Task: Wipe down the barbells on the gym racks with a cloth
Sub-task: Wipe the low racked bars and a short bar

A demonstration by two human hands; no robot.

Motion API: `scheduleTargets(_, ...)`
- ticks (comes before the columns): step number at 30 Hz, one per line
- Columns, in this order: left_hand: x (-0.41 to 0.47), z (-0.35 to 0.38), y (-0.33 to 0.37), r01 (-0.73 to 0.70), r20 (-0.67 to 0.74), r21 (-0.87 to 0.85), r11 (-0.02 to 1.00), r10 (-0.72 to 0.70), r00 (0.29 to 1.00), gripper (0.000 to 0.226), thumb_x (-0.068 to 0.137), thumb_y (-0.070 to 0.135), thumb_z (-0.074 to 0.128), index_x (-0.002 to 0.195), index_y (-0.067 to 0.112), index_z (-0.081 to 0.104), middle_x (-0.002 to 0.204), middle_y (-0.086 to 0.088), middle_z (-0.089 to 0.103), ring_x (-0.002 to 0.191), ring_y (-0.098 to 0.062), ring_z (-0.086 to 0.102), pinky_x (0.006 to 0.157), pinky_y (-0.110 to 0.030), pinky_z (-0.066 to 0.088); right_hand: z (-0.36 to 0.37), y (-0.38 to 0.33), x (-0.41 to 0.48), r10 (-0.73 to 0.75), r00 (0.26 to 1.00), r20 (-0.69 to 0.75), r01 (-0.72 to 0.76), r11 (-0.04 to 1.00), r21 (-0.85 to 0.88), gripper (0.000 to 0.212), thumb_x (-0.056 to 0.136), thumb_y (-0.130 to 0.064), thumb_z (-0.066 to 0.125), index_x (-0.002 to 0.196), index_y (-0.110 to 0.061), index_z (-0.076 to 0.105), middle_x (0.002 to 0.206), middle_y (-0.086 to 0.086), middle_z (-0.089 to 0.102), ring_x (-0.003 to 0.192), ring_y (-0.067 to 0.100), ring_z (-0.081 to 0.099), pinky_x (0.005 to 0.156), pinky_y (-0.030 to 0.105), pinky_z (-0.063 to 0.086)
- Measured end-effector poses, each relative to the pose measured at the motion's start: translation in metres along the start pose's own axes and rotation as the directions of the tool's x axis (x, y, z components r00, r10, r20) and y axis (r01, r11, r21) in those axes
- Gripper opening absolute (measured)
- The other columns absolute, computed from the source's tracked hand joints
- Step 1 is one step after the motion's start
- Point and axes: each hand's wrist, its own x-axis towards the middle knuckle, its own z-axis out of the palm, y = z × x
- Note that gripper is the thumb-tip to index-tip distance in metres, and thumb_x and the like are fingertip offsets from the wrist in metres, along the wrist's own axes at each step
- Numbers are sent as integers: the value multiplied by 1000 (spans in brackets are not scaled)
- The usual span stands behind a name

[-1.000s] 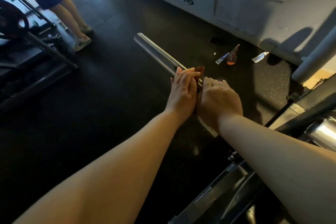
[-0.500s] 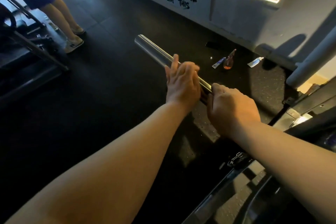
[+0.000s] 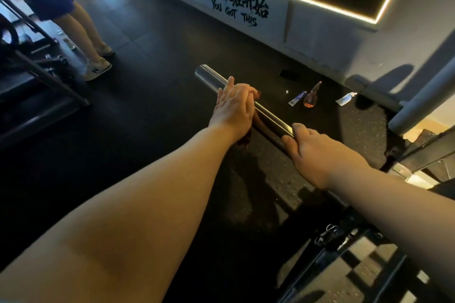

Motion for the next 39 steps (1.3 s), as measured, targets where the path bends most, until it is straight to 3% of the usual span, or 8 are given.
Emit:
scheduleTargets(2, -3, 12, 8, 36, -61, -23, 999, -37, 997, 27, 108, 20, 32, 123, 24, 54, 151, -1, 43, 156, -21, 4, 128, -48, 4, 1, 1, 0, -23, 1000, -19, 22, 1000, -20, 64, 103, -61, 22, 154, -24, 26, 133, 4, 55, 113, 20, 59, 98, 42, 53)
scheduleTargets(4, -22, 30, 14, -80, -90, 9, 997, 80, 993, 29, 106, 23, 31, 126, 24, 53, 150, 0, 43, 156, -21, 7, 127, -47, 6, 1, 1, -1, -30, 999, -26, 29, 999, -35, 64, 103, -61, 22, 156, -24, 24, 135, 3, 54, 114, 20, 59, 97, 40, 53)
scheduleTargets(10, -15, 12, -5, -261, 105, 62, 963, 254, 962, 30, 107, 27, 32, 132, 29, 49, 152, 5, 41, 155, -12, 9, 127, -39, 1, -4, -5, -7, -49, 998, -40, 42, 986, -162, 59, 105, -57, 19, 152, -23, 30, 130, 0, 59, 115, 18, 60, 103, 40, 49)
scheduleTargets(14, 17, -10, -30, -86, 24, 33, 996, 85, 996, 25, 104, 24, 36, 122, 30, 53, 148, 8, 44, 155, -13, 11, 128, -46, 7, -7, -23, 10, -38, 994, -100, 11, 968, -250, 56, 104, -59, 18, 132, -22, 49, 106, -2, 63, 96, 16, 64, 87, 36, 52)
scheduleTargets(18, 21, 2, -27, 38, -131, 34, 999, -33, 991, 22, 105, 25, 36, 122, 29, 51, 148, 3, 42, 155, -19, 10, 127, -48, 11, -2, -34, 38, -80, 992, -99, 75, 996, -49, 55, 106, -56, 28, 145, -20, 41, 125, 2, 59, 111, 18, 59, 96, 36, 49)
scheduleTargets(27, 10, -6, -42, -236, -12, 125, 964, 240, 971, 27, 109, 30, 30, 128, 30, 49, 150, 6, 44, 154, -11, 14, 124, -32, 0, 6, -30, 44, -107, 985, -132, 103, 994, -38, 44, 105, -55, 29, 132, -24, 45, 89, -9, 56, 76, 6, 59, 75, 29, 57)
scheduleTargets(36, 91, -50, -79, 186, -142, -18, 982, -187, 972, 25, 107, 25, 35, 116, 28, 58, 140, -2, 50, 148, -23, 29, 125, -49, 19, 5, -27, 44, -139, 984, -115, 137, 990, -25, 40, 104, -57, 25, 125, -29, 44, 89, -10, 56, 79, 6, 56, 75, 27, 51)
scheduleTargets(39, 69, -25, -61, 147, -160, 32, 989, -140, 977, 27, 105, 24, 35, 122, 23, 56, 143, -2, 49, 153, -24, 18, 126, -49, 14, 6, -28, 43, -141, 983, -120, 137, 990, -36, 41, 103, -58, 24, 124, -29, 45, 88, -10, 55, 78, 6, 56, 76, 29, 53)
